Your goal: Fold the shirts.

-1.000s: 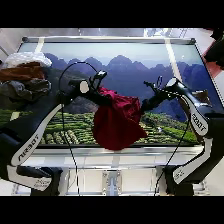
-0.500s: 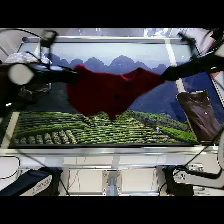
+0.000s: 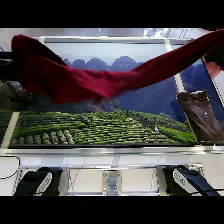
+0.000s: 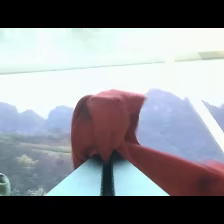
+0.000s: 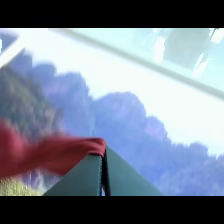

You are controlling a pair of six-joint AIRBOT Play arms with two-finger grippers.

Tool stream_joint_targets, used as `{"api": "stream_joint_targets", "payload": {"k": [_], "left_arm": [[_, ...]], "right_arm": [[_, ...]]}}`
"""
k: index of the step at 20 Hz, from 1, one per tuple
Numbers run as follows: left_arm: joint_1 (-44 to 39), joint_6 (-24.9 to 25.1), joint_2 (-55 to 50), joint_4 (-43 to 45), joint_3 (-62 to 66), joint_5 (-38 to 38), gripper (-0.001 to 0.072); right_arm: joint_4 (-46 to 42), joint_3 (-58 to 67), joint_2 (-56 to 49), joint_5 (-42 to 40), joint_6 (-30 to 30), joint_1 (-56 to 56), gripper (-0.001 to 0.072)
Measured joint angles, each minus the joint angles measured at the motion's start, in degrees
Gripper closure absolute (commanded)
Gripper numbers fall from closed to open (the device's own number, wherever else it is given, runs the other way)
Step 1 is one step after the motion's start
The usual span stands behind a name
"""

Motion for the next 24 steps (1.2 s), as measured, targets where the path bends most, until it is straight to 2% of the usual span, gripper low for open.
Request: {"api": "stream_joint_targets", "payload": {"k": [5,11,12,13,14,15,16,20,24], "left_arm": [[-0.81,1.64,-10.05,-3.74,0.00,-2.67,0.0694],[-2.10,1.99,-37.07,-2.08,-0.02,-2.36,0.0691],[-2.16,0.94,-41.51,-1.42,-0.02,-1.20,0.0681],[-2.23,0.20,-45.03,-1.01,-0.02,0.13,0.0614],[-2.29,-0.94,-48.06,-0.94,-0.02,2.08,0.0494],[-2.34,-2.27,-50.01,-1.03,-0.02,4.35,0.0359],[-2.25,-3.34,-51.34,-1.42,0.13,7.02,0.0321],[0.00,-5.22,-48.57,-3.02,1.97,13.97,0.0321],[4.79,-6.34,-36.02,-3.21,0.00,12.07,0.0346]], "right_arm": [[-0.50,-7.41,-5.44,-3.15,1.18,0.07,0.0701],[-0.52,-21.27,-24.15,-11.82,1.57,0.22,0.0698],[-0.48,-22.32,-27.67,-12.87,1.66,0.39,0.0634],[-0.13,-23.12,-31.21,-14.12,1.77,0.68,0.0432],[0.35,-23.71,-34.34,-15.43,1.79,1.07,0.0316],[0.68,-24.09,-36.92,-16.41,1.79,1.55,0.0316],[0.83,-24.35,-38.82,-17.84,1.81,1.99,0.0316],[-0.81,-21.27,-41.44,-19.34,1.97,2.25,0.0316],[-8.50,-14.38,-38.77,-12.22,2.67,-0.33,0.0317]]}}
